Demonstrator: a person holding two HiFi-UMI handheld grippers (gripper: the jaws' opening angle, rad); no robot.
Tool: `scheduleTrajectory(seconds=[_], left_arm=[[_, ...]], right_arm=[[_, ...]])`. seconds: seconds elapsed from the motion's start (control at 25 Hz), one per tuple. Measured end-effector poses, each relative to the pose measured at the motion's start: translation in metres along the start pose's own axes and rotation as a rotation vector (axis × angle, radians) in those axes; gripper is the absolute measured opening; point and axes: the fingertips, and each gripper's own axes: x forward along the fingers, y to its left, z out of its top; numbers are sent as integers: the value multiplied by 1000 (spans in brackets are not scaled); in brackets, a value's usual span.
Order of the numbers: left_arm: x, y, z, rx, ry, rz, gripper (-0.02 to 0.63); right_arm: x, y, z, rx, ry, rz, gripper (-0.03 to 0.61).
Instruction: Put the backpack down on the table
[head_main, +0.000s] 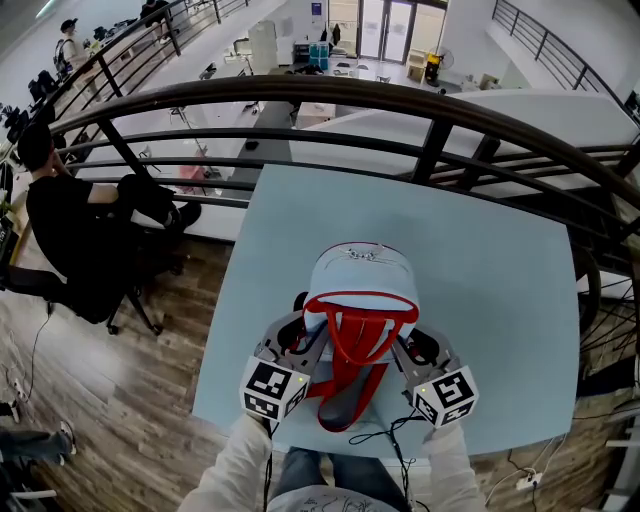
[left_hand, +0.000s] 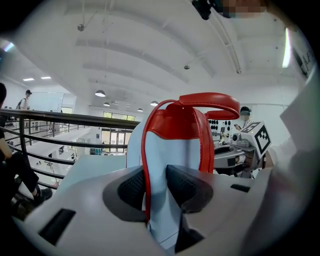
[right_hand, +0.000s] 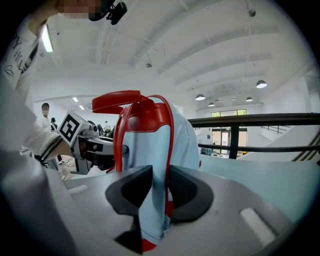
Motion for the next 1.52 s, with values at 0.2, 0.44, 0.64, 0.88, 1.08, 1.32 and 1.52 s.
scheduleTrajectory(seconds=[0.2, 0.44, 0.64, 0.88, 1.08, 1.32, 1.52], left_arm=[[-12, -14, -13, -12, 0, 7, 130], [-30, -17, -16, -46, 4, 14, 135], [-42, -17, -17, -101, -27, 41, 146], [-66, -9, 6, -143, -114, 118, 144], [-98, -8, 36, -143, -190, 133, 144], [-134, -16, 75, -129, -271, 135, 103], [-155, -21, 99, -25, -269, 187, 55]], right_arm=[[-15, 9, -13, 3, 10, -4, 112], [-24, 24, -12, 7, 8, -30, 117], [-30, 28, -13, 46, -28, -78, 130], [-49, 22, 12, 180, -138, -153, 164], [-69, 28, 37, 164, -182, -241, 163], [-99, 40, 80, 92, -244, -377, 153], [-121, 59, 114, 32, -295, -442, 114]])
